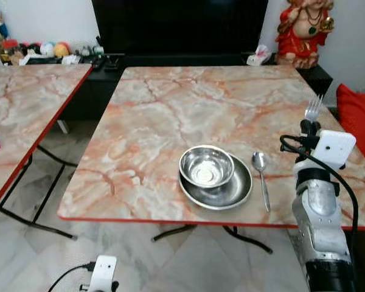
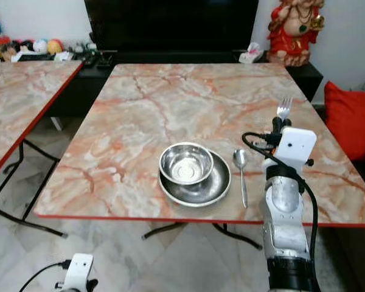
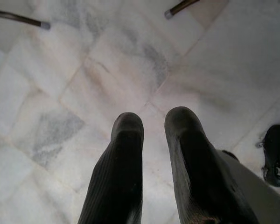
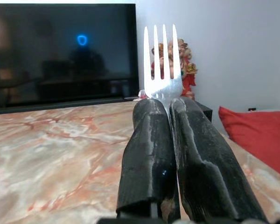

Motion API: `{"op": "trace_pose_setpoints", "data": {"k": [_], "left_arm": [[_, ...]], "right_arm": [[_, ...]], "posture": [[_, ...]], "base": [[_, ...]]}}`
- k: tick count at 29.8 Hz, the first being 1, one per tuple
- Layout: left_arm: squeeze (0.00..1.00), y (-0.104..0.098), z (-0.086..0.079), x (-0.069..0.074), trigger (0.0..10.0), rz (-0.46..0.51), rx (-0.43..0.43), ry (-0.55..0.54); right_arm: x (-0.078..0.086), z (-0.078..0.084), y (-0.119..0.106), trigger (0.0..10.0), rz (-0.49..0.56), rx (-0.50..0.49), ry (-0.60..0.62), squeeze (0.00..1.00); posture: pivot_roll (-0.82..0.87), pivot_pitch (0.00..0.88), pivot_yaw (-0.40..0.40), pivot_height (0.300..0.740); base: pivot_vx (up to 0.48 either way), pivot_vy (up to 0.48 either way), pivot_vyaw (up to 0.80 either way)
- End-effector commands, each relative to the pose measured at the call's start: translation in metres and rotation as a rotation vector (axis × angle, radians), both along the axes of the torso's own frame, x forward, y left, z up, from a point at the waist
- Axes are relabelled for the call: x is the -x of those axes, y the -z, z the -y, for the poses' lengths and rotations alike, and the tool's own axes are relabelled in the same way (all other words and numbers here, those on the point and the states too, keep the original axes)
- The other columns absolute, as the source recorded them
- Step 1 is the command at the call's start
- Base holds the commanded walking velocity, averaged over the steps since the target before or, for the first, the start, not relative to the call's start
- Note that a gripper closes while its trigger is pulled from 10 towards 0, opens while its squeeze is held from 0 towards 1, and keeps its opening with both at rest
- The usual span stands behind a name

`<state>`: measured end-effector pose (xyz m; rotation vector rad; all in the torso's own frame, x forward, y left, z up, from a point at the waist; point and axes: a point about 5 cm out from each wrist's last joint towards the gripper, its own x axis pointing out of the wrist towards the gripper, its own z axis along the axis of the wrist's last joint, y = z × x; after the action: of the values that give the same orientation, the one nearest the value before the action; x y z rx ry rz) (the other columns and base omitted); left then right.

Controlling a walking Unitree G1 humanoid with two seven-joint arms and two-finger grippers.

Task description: Setting the table

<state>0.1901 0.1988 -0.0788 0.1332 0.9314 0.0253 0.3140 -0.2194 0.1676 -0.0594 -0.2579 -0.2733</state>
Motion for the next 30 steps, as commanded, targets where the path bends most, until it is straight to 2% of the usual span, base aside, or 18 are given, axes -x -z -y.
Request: {"op": "trace_pose_setpoints", "data": {"k": [1,10,20,25,26,27,29,30], "left_arm": [[0.0,0.001,-0.001,0.002,10.0,-0.015,0.001,0.0],[0.0,0.001,0.001,0.001,10.0,-0.012,0.0,0.004],[0.0,0.002,0.002,0.002,10.0,-0.016,0.001,0.009],[0.0,0.002,0.002,0.003,10.0,-0.019,0.004,0.01],[0.0,0.002,0.002,0.003,10.0,-0.021,0.004,0.011],[0.0,0.002,0.002,0.003,10.0,-0.021,0.004,0.011],[0.0,0.002,0.002,0.004,10.0,-0.023,0.005,0.011],[0.0,0.002,0.002,0.004,10.0,-0.023,0.005,0.011]], "right_arm": [[-0.003,-0.002,-0.003,10.0,0.006,-0.003,-0.003,0.0],[-0.004,-0.002,-0.004,10.0,0.008,-0.004,-0.005,0.0],[-0.003,-0.002,-0.001,10.0,-0.012,0.001,0.002,0.0],[0.003,0.01,0.015,10.0,-0.158,0.022,0.073,0.0],[0.006,0.016,0.026,10.0,-0.269,0.033,0.106,0.0],[0.006,0.016,0.026,10.0,-0.269,0.033,0.106,0.0],[0.014,0.023,0.034,10.0,-0.356,0.02,0.111,0.0],[0.014,0.023,0.034,10.0,-0.356,0.02,0.111,0.0]], "posture": [[0.01,0.0,0.034,0.74],[0.02,0.0,0.032,0.74],[0.01,0.0,0.033,0.74],[0.01,0.0,0.033,0.74],[0.01,0.0,0.033,0.74],[0.01,0.0,0.033,0.74],[0.0,0.0,0.032,0.74],[0.0,0.0,0.032,0.74]], "base": [[0.289,0.0,0.0],[0.289,0.0,0.0],[0.0,0.0,0.0],[0.0,0.0,0.0],[0.0,0.0,0.0],[0.0,0.0,0.0],[0.0,0.0,0.0],[0.0,0.0,0.0]]}}
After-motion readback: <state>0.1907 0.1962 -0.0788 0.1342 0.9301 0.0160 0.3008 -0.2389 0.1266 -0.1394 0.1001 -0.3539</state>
